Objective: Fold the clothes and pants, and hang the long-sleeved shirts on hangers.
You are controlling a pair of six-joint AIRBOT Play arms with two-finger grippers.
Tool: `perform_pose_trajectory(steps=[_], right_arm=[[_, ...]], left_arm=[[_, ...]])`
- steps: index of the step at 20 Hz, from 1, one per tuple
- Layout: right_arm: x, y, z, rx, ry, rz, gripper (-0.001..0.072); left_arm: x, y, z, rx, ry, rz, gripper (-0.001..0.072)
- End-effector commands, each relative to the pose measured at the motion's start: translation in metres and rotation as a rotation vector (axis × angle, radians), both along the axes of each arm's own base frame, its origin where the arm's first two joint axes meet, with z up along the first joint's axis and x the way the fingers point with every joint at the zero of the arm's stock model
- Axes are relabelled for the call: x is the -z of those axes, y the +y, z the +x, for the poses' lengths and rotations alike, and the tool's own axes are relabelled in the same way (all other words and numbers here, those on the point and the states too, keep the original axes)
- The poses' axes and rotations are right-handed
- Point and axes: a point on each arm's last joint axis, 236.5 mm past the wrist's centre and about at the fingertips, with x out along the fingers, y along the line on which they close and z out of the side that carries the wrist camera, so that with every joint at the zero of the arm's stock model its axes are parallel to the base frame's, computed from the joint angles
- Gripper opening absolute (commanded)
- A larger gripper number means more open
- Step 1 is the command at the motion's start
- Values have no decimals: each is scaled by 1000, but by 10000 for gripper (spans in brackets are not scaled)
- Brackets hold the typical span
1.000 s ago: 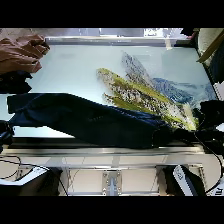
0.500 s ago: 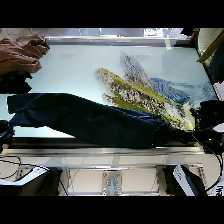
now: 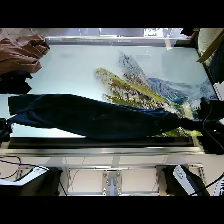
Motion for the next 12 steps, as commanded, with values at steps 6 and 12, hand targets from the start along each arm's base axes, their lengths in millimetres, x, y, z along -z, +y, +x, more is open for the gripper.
perform_pose_trajectory(steps=[6, 12], right_arm=[[-73, -67, 3, -11, 0, -309, 50], [61, -28, -71, -44, 282, -160, 50]], left_arm=[[-12, -1, -70, 277, 432, 295, 18], [33, -10, -94, 218, 535, 217, 19]])
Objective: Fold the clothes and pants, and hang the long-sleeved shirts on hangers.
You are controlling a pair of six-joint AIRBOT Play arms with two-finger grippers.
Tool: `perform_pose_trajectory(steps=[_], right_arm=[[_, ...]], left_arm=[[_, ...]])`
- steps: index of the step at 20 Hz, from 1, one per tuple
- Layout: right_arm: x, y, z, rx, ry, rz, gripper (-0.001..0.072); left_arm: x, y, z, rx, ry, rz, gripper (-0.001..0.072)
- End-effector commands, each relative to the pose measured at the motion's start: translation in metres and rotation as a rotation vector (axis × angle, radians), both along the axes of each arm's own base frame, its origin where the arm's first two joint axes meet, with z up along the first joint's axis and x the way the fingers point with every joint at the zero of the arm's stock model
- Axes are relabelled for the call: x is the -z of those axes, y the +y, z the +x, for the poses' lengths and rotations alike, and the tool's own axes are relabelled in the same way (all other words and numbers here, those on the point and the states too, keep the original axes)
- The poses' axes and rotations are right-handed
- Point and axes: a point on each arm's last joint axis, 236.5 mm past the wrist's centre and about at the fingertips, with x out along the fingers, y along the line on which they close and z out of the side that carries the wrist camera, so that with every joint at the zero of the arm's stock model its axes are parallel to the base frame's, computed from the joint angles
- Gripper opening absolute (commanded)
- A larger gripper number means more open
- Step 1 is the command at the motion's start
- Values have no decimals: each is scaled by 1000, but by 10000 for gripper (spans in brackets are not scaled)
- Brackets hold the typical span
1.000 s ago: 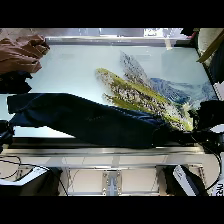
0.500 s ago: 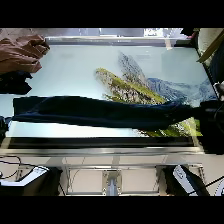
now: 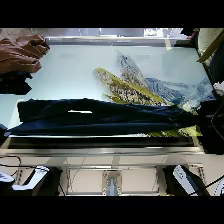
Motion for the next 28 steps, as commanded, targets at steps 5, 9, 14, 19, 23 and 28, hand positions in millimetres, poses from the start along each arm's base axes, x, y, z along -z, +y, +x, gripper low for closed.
perform_pose_trajectory(steps=[5, 9, 14, 19, 23, 28], right_arm=[[72, 13, -79, -27, 282, 7, 50], [69, 9, -84, 6, 307, 1, 398], [-5, -28, -37, 57, 164, -106, 417], [-88, -44, 63, 166, -276, -106, 405], [-5, -12, 78, 183, -87, 197, 414], [27, 42, 129, 173, -149, 576, 537]], left_arm=[[32, 1, -20, -50, 79, 16, 19], [32, 1, -20, -49, 79, 17, 363], [-11, 22, 10, -138, -64, 22, 695], [-110, 37, 103, -115, -427, 139, 695], [-107, 6, 169, 32, -391, 177, 694], [-45, -9, 205, 74, -255, 103, 694]])
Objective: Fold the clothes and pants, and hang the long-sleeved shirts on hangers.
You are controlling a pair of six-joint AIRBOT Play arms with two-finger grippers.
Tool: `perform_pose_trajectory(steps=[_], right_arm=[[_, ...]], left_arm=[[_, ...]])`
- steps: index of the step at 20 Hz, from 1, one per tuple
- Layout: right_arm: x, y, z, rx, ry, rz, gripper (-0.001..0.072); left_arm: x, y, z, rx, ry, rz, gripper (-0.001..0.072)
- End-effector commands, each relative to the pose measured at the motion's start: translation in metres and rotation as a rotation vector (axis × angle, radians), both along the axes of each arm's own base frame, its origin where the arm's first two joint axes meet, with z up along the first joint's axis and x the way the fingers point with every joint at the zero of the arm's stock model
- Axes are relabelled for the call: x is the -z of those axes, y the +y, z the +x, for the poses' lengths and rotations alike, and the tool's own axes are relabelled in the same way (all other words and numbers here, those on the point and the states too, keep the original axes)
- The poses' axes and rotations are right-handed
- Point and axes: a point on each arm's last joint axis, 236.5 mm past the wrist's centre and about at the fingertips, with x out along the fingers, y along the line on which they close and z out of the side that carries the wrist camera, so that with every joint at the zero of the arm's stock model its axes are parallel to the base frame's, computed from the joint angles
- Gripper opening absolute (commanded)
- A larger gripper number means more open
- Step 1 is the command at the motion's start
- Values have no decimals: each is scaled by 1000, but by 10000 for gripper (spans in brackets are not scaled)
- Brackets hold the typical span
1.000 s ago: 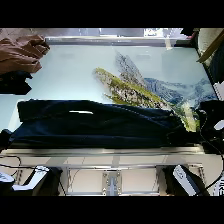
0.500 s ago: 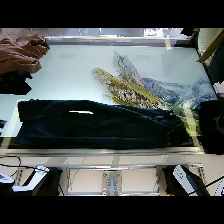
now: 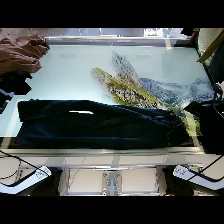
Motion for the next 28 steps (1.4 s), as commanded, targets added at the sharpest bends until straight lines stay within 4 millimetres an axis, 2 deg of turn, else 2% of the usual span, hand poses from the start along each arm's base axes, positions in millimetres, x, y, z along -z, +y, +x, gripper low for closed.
perform_pose_trajectory(steps=[1, 5, 8, 12, 13, 14, 17, 19, 20, 21, 22, 24, 27, 28], right_arm=[[18, 33, 32, 10, -52, 236, 537], [49, 49, 30, -107, 48, 195, 536], [52, 53, 34, -175, 74, 144, 534], [55, 58, 16, -218, 158, 141, 513], [55, 60, 10, -234, 180, 149, 462], [54, 63, 5, -246, 195, 165, 450], [52, 68, 1, -257, 207, 185, 280], [50, 71, 4, -264, 187, 198, 49], [47, 75, 6, -261, 179, 217, 50], [44, 78, 6, -264, 177, 236, 51], [40, 79, 5, -273, 180, 243, 51], [30, 80, 7, -298, 178, 252, 50], [11, 75, 19, -287, 156, 245, 51], [7, 74, 21, -274, 158, 247, 51]], left_arm=[[31, -2, 23, -11, 50, -17, 694], [47, 8, 24, -49, 68, -28, 694], [56, 11, 23, -47, 89, -23, 694], [72, 11, 21, -42, 122, -33, 693], [76, 11, 21, -42, 128, -37, 693], [79, 11, 21, -42, 134, -42, 693], [90, 11, 20, -44, 150, -53, 693], [92, 12, 21, -48, 152, -53, 682], [92, 14, 22, -52, 149, -48, 494], [91, 16, 22, -53, 146, -39, 181], [91, 16, 23, -35, 145, -14, 24], [90, 17, 24, -28, 144, 1, 20], [87, 20, 24, -31, 139, 6, 21], [83, 23, 26, -33, 131, 11, 65]])
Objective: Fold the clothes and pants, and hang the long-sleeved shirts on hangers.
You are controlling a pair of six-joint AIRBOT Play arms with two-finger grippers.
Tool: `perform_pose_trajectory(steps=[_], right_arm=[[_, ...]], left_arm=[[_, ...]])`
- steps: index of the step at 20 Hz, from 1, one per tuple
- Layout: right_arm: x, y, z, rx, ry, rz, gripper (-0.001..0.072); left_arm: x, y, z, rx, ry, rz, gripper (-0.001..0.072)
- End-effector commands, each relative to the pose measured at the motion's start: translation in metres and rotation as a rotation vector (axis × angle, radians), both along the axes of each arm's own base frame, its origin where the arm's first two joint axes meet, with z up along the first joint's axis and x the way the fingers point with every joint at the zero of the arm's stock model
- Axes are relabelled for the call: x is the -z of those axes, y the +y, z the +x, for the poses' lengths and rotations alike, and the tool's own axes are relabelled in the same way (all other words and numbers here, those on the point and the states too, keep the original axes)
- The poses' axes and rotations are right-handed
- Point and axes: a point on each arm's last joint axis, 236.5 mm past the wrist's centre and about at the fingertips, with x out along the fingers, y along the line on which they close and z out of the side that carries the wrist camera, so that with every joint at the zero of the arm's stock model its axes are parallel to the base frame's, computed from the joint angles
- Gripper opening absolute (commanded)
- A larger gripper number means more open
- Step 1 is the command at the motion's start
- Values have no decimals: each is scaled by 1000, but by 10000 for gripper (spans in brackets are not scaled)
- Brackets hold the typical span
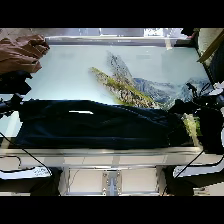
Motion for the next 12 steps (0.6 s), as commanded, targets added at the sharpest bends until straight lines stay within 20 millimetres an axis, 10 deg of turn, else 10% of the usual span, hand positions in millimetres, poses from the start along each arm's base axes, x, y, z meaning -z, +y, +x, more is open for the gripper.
perform_pose_trajectory(steps=[1, 2, 7, 12], right_arm=[[-18, 0, 7, 22, 6, 17, 51], [-20, 2, 6, 21, 12, 26, 51], [-21, 4, 3, 43, 44, 43, 52], [-22, 7, 3, 94, 82, 60, 52]], left_arm=[[-12, 10, 3, -5, -22, 30, 429], [-18, 20, 3, -28, -35, 34, 640], [10, 71, -40, -147, 23, -39, 547], [54, 34, -39, 225, 101, -206, 547]])
